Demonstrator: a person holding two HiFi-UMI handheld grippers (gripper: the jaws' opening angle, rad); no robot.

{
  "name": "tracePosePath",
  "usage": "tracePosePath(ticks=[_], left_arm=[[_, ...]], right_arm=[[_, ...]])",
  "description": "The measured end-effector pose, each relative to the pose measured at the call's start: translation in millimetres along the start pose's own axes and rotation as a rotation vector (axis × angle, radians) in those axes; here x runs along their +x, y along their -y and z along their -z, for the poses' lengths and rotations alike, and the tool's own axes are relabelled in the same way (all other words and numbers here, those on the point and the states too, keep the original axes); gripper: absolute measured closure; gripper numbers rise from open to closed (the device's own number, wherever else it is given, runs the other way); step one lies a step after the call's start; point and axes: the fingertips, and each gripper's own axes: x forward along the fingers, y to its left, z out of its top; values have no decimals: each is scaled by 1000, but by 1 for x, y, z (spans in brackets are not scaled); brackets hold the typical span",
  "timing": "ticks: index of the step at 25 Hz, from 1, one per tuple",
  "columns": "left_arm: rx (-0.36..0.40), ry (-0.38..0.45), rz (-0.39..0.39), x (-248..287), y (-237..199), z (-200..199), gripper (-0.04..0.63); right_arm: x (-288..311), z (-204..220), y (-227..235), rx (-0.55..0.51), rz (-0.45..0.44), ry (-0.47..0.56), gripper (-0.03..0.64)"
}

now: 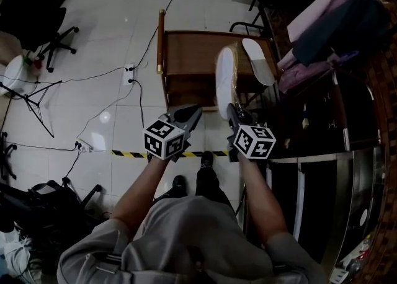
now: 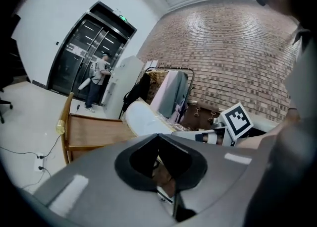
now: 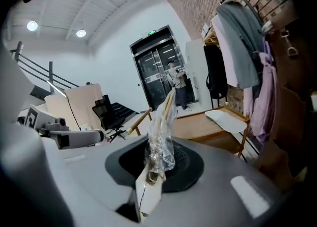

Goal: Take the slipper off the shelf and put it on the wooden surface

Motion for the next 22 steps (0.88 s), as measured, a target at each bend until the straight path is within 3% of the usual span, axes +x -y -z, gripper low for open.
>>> tracePosePath(ticks=[13, 22], left_arm=[[-62, 24, -254, 51, -112, -30, 624], [-101, 2, -323, 78, -142, -34, 624]], right_arm=[[205, -6, 46, -48, -158, -179, 565], [274, 1, 61, -42, -197, -246, 564]])
